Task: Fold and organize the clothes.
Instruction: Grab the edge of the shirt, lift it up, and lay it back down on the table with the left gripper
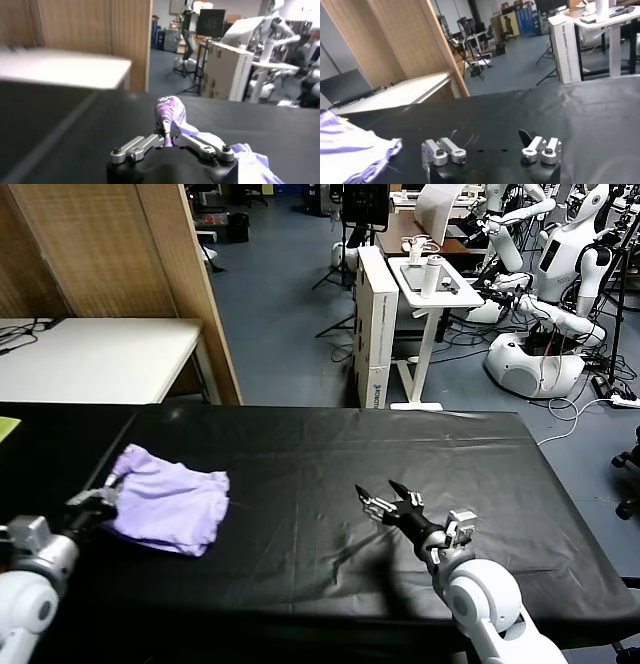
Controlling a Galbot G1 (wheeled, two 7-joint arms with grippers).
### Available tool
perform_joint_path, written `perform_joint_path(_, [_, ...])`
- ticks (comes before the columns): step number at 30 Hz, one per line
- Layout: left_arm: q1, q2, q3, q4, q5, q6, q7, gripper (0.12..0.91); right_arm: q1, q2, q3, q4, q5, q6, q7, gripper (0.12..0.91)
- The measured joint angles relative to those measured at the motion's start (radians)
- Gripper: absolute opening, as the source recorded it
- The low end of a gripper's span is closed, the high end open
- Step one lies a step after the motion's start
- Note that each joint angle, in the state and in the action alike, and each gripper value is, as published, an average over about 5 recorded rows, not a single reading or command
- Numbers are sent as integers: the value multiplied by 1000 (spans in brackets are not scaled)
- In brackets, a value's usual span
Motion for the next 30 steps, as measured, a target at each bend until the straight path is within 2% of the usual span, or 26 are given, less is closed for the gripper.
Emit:
perform_joint_path(4, [7, 0, -11, -47, 66, 9, -35, 188, -6, 1, 1, 1, -3, 0, 0, 907])
perform_joint_path(7, [7, -33, 17, -101, 79, 30, -72, 188, -13, 2, 2, 4, -7, 0, 1, 907])
perform_joint_path(11, [-8, -116, 112, -178, 68, 72, -115, 188, -24, 4, 1, 12, -16, 0, 2, 907])
perform_joint_path(15, [-45, -221, 252, -210, 67, 87, -140, 188, -35, 1, 8, 20, -21, -1, 2, 907])
perform_joint_path(22, [-110, -384, 457, -179, 64, 92, -146, 188, -51, -1, 13, 23, -34, -2, 1, 907])
perform_joint_path(28, [-125, -485, 546, -111, 136, 88, -133, 195, -36, -1, -8, 28, -2, -29, 13, 907])
perform_joint_path(30, [-125, -508, 565, -94, 162, 88, -124, 246, -29, -3, -18, 29, 18, -43, 21, 907])
